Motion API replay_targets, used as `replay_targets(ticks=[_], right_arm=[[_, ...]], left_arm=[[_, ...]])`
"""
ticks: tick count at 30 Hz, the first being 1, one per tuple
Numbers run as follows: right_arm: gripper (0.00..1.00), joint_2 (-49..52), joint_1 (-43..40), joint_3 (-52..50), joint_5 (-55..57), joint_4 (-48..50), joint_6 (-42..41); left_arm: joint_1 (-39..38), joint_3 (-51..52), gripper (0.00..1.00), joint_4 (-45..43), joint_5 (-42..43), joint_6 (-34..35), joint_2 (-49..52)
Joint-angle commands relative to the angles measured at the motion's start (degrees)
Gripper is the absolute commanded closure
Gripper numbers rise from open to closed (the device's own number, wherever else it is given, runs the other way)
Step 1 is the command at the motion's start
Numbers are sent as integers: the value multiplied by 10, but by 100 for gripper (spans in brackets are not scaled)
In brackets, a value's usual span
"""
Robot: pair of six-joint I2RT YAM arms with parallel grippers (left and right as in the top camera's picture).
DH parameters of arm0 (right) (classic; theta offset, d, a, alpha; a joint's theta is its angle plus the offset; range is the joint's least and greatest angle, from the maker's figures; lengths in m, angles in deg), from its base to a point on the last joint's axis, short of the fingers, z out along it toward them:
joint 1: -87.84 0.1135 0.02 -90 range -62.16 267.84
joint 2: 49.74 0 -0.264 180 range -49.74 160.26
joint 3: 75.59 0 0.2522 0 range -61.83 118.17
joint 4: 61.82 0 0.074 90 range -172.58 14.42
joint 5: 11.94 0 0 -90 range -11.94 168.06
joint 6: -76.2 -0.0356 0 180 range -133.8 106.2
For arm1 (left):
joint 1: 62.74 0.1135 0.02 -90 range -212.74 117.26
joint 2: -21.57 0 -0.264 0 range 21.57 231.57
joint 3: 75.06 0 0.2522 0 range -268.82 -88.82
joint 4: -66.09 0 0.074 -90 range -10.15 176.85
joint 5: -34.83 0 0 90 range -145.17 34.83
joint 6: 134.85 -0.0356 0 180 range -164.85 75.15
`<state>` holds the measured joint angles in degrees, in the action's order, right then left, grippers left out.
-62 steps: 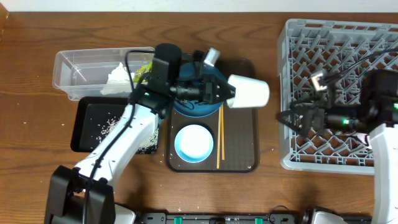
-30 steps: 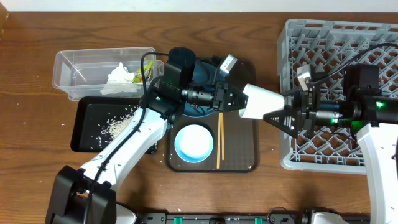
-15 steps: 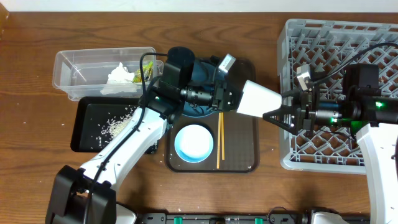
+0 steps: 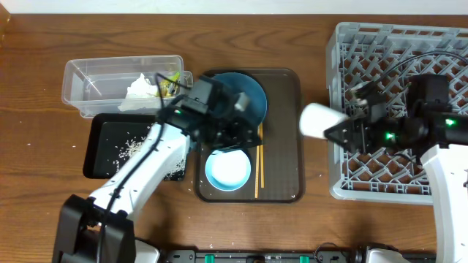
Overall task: Sort waste into correct bins and load items into the dishwasher rack
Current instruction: 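Place the white cup in the dish rack with the right gripper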
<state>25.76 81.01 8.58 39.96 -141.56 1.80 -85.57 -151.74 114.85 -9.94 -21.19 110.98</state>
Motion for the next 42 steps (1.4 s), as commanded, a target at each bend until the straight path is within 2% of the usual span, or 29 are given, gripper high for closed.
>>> replay_targets(ticks=[1, 7, 12, 13, 19, 30, 36, 37, 41, 42], right_arm=[[99, -2, -35, 57, 173, -4, -114], [99, -2, -120, 132, 342, 1, -240], [99, 7, -188, 142, 410, 22, -278], [99, 14, -202, 143, 424, 24, -285], [99, 81, -277, 175, 435, 26, -311], [98, 198, -356, 204, 439, 81, -355], [81, 246, -372, 204, 424, 97, -357], [74, 252, -372, 204, 419, 99, -357], [16, 268, -372, 204, 392, 110, -357], [7, 268, -372, 204, 383, 113, -357]], left_arm=[[45, -3, 61, 39, -105, -70, -38], [122, -3, 61, 114, -191, -91, -131], [144, -3, 60, 130, -236, -91, -184], [144, -3, 58, 130, -242, -91, -191], [144, -3, 57, 131, -243, -90, -199], [144, -3, 57, 147, -243, -90, -199], [144, -3, 57, 147, -243, -90, -198], [144, -3, 57, 147, -243, -90, -198], [144, -3, 56, 147, -243, -90, -198], [144, -3, 56, 148, -243, -90, -198]])
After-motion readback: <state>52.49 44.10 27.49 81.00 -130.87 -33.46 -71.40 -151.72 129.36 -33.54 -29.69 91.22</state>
